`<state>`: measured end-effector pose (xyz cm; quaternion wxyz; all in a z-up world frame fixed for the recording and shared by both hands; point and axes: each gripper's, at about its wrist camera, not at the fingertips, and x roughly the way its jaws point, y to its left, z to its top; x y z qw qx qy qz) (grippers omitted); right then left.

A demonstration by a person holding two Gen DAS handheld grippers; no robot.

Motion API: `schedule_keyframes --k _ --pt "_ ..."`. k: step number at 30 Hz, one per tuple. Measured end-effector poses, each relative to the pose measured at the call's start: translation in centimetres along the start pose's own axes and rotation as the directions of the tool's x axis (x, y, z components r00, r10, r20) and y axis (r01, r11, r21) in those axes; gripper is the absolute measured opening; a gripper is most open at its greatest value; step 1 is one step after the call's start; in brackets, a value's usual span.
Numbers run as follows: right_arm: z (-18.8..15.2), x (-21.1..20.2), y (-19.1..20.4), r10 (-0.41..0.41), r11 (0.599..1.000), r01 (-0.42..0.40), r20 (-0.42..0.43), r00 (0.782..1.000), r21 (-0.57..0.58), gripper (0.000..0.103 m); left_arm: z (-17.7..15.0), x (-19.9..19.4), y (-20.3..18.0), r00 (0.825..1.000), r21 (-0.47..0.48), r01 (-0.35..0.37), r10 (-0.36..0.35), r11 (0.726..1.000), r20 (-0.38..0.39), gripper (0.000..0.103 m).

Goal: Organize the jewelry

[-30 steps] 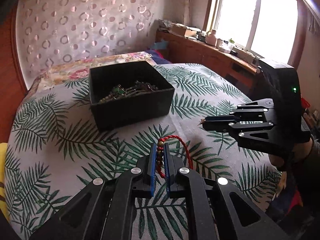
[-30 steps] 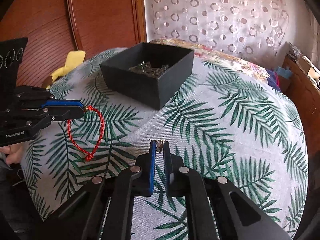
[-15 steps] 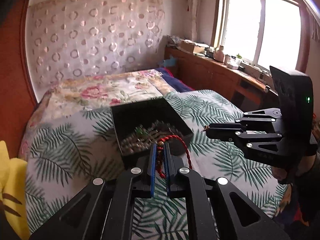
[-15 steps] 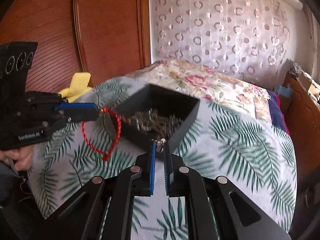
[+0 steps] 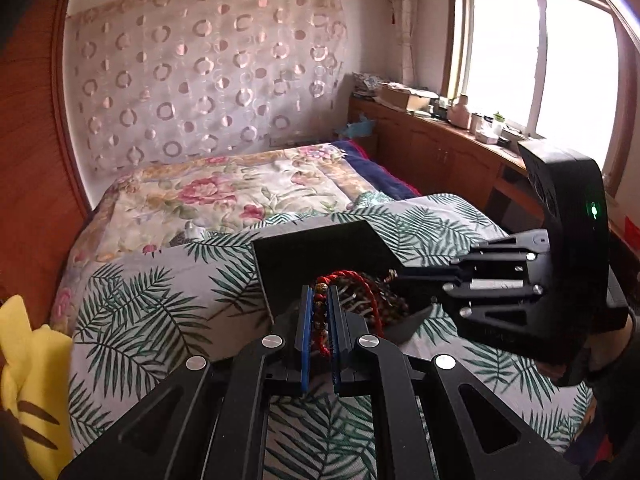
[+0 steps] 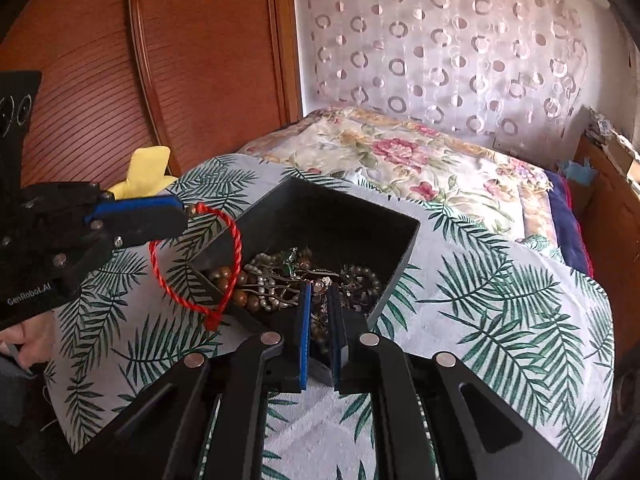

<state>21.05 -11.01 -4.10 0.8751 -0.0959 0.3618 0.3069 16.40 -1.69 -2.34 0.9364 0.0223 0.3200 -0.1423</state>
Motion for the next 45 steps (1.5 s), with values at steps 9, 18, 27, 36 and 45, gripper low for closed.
schedule_keyframes --k 9,18,27,36,45 --pt "-0.2 0.5 0.1 -0.009 1.000 0.009 -0.001 1.000 -0.007 0.032 1.7 1.6 1.0 1.000 -0.040 -0.005 0.005 0.999 -0.002 0.006" --pt "-0.6 -1.1 -0.3 -0.019 1.000 0.018 0.038 0.999 0.010 0.032 3.5 3.7 0.7 1.000 -0.029 -0.022 0.022 0.999 -0.010 0.006" --pt "-0.8 -2.3 -0.7 -0.044 0.998 0.041 0.071 0.997 0.038 0.032 3.4 6.1 1.3 0.996 -0.054 -0.071 0.069 0.996 -0.048 0.039" --pt "-1.6 -4.0 -1.0 -0.081 0.993 0.069 0.121 0.989 0.099 0.034 1.7 4.1 1.6 0.992 -0.068 -0.123 0.122 0.990 -0.016 0.089" --pt "-1.9 -7.2 -0.5 -0.132 0.983 0.101 0.206 0.970 0.152 0.074 -0.7 -0.2 0.9 0.987 -0.093 -0.154 0.158 0.984 0.041 0.095"
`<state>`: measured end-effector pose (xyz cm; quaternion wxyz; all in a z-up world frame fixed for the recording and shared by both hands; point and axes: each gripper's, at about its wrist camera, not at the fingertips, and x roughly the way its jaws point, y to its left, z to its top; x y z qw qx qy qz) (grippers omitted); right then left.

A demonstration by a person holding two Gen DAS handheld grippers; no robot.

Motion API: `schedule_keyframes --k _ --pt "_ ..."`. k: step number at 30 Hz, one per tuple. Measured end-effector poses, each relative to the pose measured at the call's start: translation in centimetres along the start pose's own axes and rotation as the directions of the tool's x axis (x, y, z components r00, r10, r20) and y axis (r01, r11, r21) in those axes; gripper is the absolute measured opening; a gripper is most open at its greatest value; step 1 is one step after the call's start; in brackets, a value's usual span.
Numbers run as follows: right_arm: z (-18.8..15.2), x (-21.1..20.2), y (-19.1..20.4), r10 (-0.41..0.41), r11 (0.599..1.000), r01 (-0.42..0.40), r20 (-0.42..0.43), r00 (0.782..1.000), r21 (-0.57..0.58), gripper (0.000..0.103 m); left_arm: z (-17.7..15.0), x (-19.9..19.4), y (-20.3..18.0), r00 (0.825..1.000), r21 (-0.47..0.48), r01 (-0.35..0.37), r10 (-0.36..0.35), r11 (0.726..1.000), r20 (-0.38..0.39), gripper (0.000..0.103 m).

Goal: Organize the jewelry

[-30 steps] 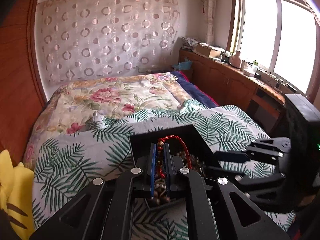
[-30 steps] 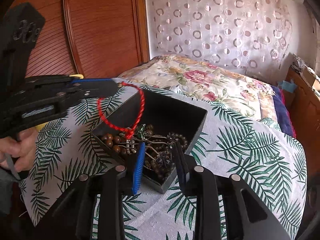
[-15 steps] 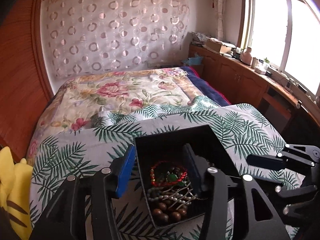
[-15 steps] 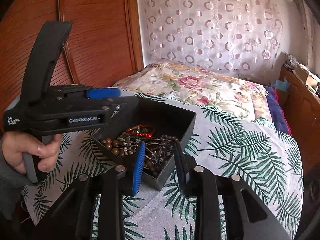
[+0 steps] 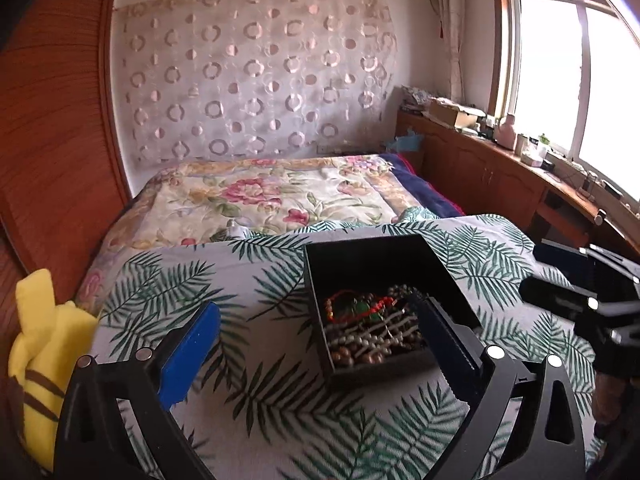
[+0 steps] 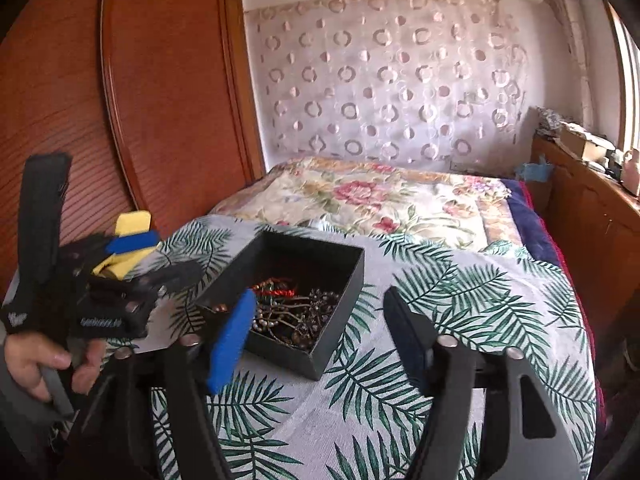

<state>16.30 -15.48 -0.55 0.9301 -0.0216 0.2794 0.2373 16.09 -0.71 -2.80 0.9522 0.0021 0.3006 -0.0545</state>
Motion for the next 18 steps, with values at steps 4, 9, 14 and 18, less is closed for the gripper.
schedule_keyframes --k 4,9,14,18 --pt "0.0 -1.5 0.2 -0.008 1.000 0.007 0.037 0.999 0.012 0.092 -0.8 -1.7 0.0 1.000 -0.008 -0.023 0.023 1.000 0.016 0.095" --pt "0.0 -3.6 0.7 -0.037 0.999 0.034 0.094 0.995 0.025 0.101 -1.3 -3.8 -0.6 0.998 0.008 -0.048 0.048 0.999 0.049 0.095" --pt "-0.6 -6.2 0.9 -0.076 0.996 0.069 0.141 0.987 0.051 0.101 -2.0 -6.2 -0.9 0.995 -0.019 -0.045 0.047 0.999 0.083 0.095" --pt "-1.5 -7.8 0.9 -0.120 0.992 0.110 0.167 0.979 0.066 0.101 -2.8 -7.6 -0.9 0.994 -0.030 -0.060 0.062 0.998 0.093 0.095"
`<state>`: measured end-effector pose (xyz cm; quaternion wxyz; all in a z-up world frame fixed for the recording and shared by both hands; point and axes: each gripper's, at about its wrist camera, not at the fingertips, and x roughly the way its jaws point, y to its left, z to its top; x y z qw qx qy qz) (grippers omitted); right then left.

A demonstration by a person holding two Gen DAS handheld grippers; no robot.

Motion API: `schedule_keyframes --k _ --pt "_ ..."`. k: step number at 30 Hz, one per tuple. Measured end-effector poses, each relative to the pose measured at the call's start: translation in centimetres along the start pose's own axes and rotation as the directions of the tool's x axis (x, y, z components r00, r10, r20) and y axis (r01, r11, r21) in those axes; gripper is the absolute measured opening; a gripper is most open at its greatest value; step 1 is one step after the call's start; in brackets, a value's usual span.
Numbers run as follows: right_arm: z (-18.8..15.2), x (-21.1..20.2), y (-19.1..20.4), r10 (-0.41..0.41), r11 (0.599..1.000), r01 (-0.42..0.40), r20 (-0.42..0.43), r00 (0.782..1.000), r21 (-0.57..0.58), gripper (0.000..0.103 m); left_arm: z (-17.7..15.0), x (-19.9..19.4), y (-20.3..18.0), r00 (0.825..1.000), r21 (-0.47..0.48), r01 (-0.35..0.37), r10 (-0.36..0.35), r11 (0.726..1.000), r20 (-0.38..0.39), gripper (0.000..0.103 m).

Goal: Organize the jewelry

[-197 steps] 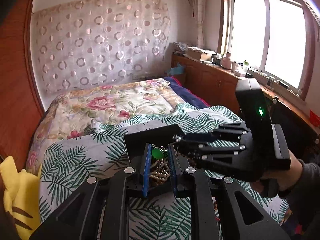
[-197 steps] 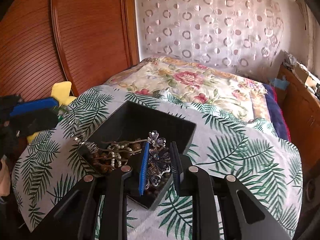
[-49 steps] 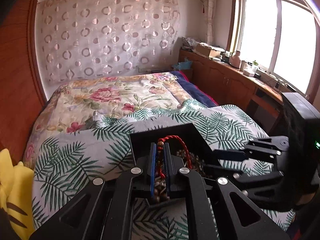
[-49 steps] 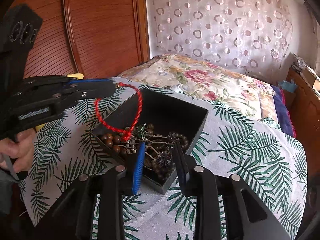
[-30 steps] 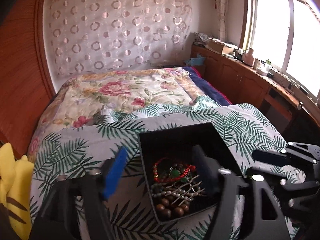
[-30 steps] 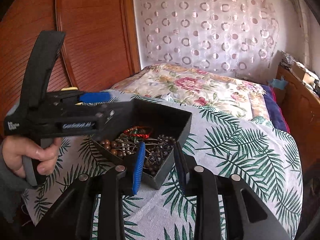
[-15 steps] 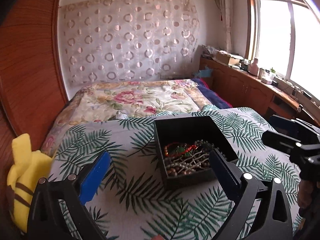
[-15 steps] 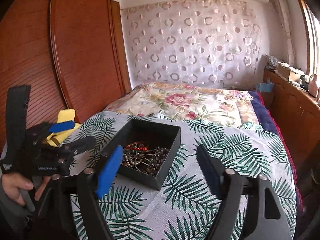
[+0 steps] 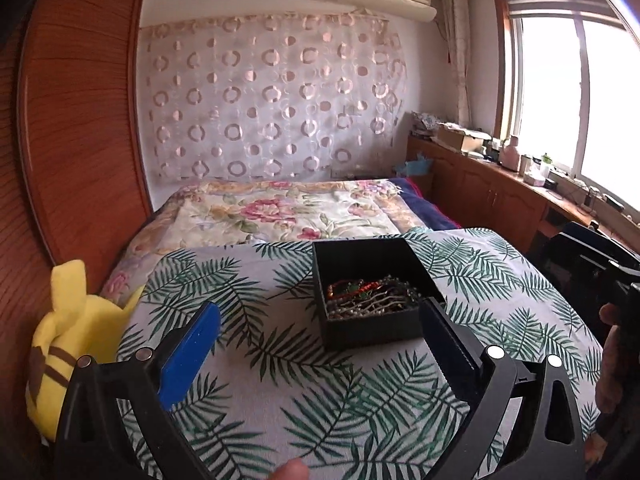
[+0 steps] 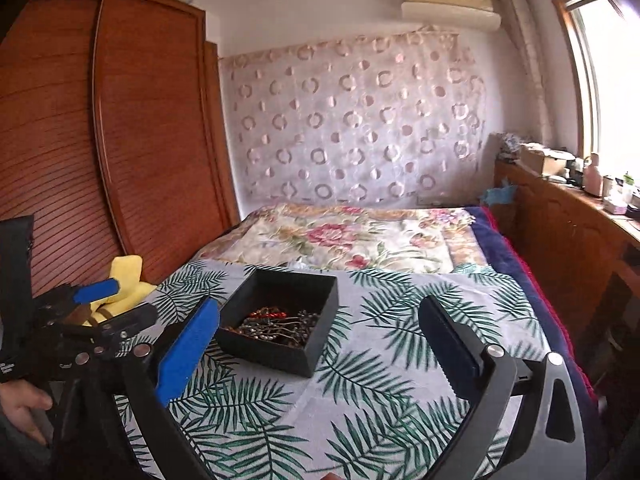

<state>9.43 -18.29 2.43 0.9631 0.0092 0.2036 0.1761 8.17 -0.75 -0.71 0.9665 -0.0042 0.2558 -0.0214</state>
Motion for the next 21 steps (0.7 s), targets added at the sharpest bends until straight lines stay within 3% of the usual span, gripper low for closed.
schedule_keyframes --k 11,21 --pt "-2.4 -1.6 -0.3 -0.053 0.999 0.053 0.005 0.999 0.012 0.101 -1.8 -1.0 0.1 1.000 -0.008 -0.013 0.013 1.000 -0.005 0.095" --pt "-3.1 -1.4 -0.3 -0.047 0.999 0.047 0.000 0.999 0.024 0.101 -1.9 -1.2 -0.1 1.000 -0.009 -0.025 0.025 1.000 0.008 0.095"
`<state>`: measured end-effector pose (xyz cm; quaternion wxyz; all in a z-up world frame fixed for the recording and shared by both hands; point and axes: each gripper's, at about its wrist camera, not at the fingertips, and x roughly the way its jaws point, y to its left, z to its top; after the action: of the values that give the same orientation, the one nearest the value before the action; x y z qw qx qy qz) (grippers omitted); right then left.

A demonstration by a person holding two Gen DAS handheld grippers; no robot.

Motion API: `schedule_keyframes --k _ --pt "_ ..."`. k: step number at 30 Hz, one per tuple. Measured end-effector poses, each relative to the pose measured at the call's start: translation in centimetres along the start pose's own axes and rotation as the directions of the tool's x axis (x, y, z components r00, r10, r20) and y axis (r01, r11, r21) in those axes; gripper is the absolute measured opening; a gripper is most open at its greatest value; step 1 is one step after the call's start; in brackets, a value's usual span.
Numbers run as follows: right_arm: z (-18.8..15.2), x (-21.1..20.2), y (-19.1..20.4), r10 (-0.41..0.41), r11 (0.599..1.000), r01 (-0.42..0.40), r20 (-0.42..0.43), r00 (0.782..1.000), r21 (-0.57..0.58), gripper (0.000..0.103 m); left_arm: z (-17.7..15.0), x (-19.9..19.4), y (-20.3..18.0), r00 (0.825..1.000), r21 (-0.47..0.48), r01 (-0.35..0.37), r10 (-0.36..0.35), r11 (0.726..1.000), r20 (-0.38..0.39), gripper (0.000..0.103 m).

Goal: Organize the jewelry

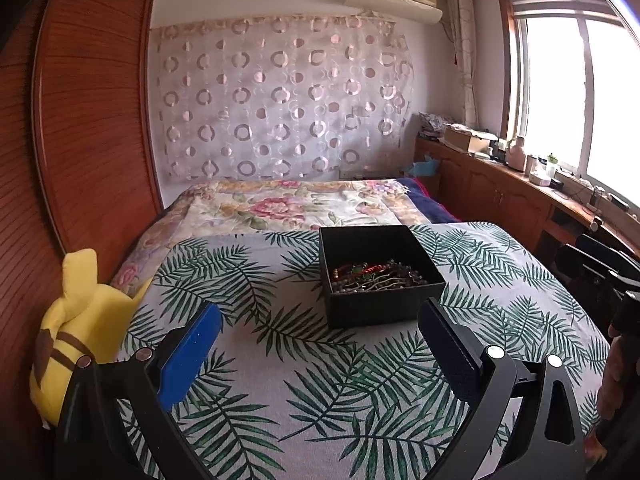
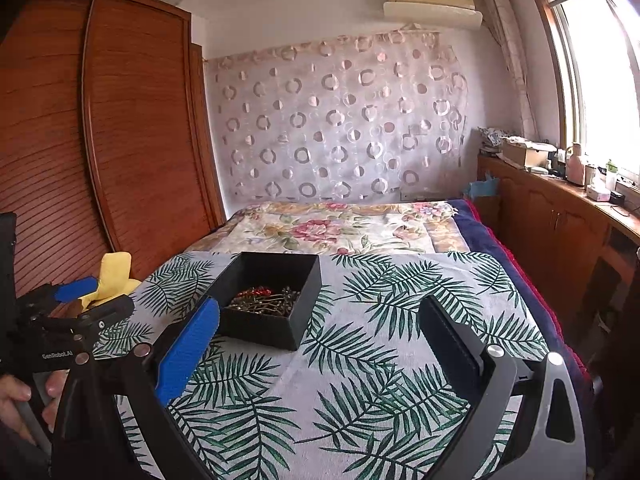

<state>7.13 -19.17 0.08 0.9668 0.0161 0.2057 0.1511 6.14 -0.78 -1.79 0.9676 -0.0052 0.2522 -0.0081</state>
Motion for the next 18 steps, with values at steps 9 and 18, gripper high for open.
schedule_keyframes --k 9,18 --pt "-0.34 0.24 0.09 0.000 1.000 0.000 -0.006 1.000 0.001 0.101 0.05 -0.24 0.09 1.000 -0.002 -0.004 0.004 1.000 0.003 0.095" --pt "-0.80 0.57 0.31 0.001 1.000 -0.001 -0.011 1.000 0.000 0.101 0.15 -0.34 0.11 1.000 -0.002 -0.002 0.002 1.000 0.005 0.095"
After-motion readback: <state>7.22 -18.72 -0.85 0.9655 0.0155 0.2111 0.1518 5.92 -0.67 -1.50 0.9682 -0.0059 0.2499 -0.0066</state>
